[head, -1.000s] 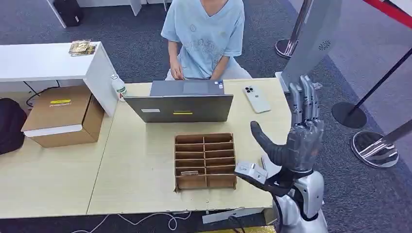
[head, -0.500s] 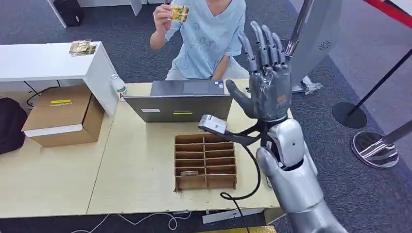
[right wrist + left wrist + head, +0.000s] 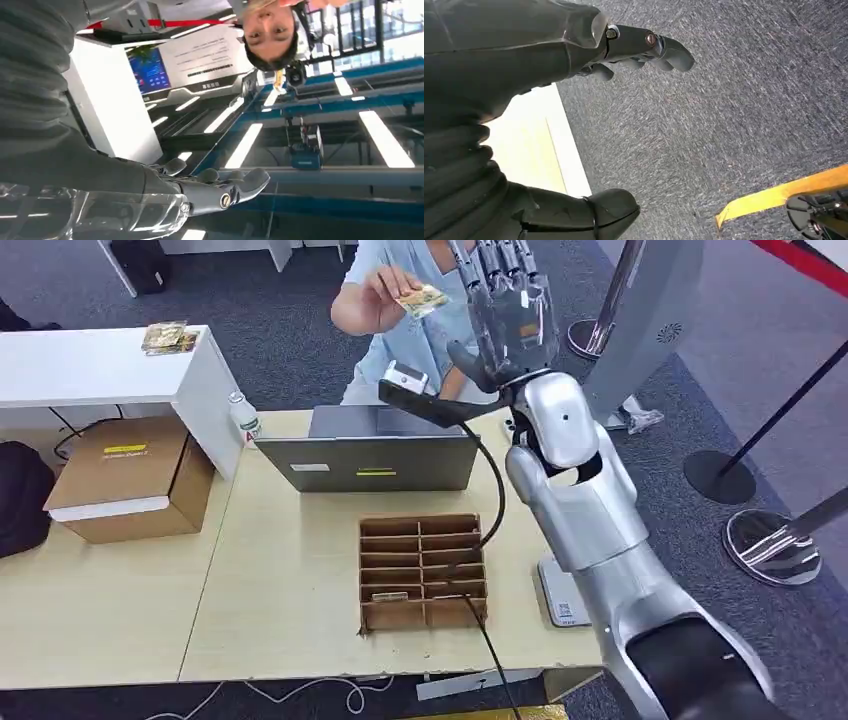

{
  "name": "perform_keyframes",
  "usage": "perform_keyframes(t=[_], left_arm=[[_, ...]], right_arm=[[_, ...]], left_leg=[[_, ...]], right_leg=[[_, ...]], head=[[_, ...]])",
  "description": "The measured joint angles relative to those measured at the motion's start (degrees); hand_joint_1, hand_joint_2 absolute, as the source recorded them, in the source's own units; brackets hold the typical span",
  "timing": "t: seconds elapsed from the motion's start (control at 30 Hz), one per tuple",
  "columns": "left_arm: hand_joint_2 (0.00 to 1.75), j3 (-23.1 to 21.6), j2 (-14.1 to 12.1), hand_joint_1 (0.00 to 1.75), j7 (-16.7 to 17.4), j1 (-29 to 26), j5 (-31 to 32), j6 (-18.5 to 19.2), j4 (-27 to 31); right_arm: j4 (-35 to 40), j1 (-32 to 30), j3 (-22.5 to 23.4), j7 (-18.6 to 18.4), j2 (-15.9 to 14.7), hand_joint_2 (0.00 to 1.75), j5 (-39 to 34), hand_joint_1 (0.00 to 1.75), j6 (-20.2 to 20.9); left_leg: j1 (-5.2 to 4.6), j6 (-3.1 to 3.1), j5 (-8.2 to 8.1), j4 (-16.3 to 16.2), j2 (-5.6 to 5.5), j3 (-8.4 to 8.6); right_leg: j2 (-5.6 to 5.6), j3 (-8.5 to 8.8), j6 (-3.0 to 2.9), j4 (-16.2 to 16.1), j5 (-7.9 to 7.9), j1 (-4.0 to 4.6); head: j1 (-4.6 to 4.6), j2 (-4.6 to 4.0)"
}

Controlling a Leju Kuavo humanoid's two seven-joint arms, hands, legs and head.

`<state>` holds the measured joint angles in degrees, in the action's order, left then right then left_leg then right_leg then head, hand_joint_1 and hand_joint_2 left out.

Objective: Pass the card to the sensor for recognition and then transmit it.

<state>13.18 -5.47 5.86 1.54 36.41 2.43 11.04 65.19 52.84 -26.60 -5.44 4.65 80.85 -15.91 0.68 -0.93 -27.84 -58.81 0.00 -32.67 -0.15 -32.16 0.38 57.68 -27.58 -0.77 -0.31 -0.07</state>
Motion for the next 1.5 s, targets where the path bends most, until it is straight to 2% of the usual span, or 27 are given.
perform_keyframes(t=[0.27, 0.67, 0.7, 0.73, 0.77, 0.83, 0.87, 1.5], left_arm=[[1.75, 0.6, 0.0, 0.0, 0.0, 0.0, 0.9, 0.2, 0.0], [1.75, 1.1, 0.0, 0.0, 0.0, 0.0, 1.3, 0.2, 0.0], [1.75, 1.1, 0.0, 0.0, 0.0, 0.0, 1.4, 0.3, 0.0], [1.75, 1.1, 0.0, 0.0, 0.0, 0.0, 1.5, 0.3, 0.0], [1.75, 1.1, 0.0, 0.0, 0.0, 0.0, 1.5, 0.3, 0.0], [1.75, 1.2, -0.1, 0.0, 0.0, 0.0, 1.9, 0.4, 0.0], [1.75, 1.2, -0.1, 0.0, 0.0, 0.0, 2.0, 0.5, 0.0], [1.75, 2.2, -0.2, 0.0, 0.0, 0.0, 2.9, 0.9, 0.0]], right_arm=[[-10.1, 6.2, -0.2, -0.9, 1.2, 1.75, 1.0, 0.0, 0.5], [-16.5, 8.8, -0.6, -1.4, 1.9, 1.75, 3.3, 0.0, 0.4], [-17.4, 9.1, -0.6, -1.4, 2.0, 1.75, 3.4, 0.05, 0.1], [-18.3, 9.3, -0.6, -1.4, 2.1, 1.75, 3.4, 1.38, -0.5], [-19.4, 9.6, -0.7, -1.4, 2.2, 1.75, 3.3, 1.48, -1.3], [-21.3, 9.9, -0.7, -1.3, 2.4, 1.75, 2.8, 1.59, -2.7], [-22.0, 10.1, -0.7, -1.2, 2.4, 1.75, 2.7, 1.75, -3.3], [-26.9, 11.1, -0.7, 0.0, 2.5, 1.75, 2.1, 1.75, -6.5]], left_leg=[[0.0, 0.0, 0.0, 0.0, -0.01, 0.0], [0.0, 0.0, 0.0, 0.0, -0.01, 0.0], [0.0, 0.0, 0.01, 0.0, 0.0, 0.0], [0.0, 0.0, 0.01, 0.0, 0.0, 0.0], [0.0, 0.0, 0.01, 0.0, 0.0, 0.0], [0.0, -0.02, 0.03, 0.0, -0.01, 0.0], [0.0, -0.02, 0.03, 0.0, -0.01, 0.0], [0.0, -0.02, 0.03, 0.0, 0.0, -0.01]], right_leg=[[-0.01, 0.0, 0.0, 0.0, 0.0, 0.0], [0.0, -0.01, 0.0, 0.0, 0.0, 0.0], [0.0, -0.01, 0.0, 0.0, 0.01, 0.0], [0.0, -0.01, 0.0, 0.0, 0.01, 0.0], [0.0, -0.01, 0.0, 0.0, 0.01, 0.0], [-0.01, -0.01, 0.0, 0.0, 0.01, 0.0], [0.0, -0.01, 0.0, 0.0, 0.01, 0.0], [0.01, -0.03, 0.0, 0.0, 0.01, 0.0]], head=[[0.02, 0.0], [0.02, 0.0], [0.02, 0.0], [0.02, 0.0], [0.0, 0.0], [0.04, 0.0], [0.0, 0.0], [0.02, 0.0]])
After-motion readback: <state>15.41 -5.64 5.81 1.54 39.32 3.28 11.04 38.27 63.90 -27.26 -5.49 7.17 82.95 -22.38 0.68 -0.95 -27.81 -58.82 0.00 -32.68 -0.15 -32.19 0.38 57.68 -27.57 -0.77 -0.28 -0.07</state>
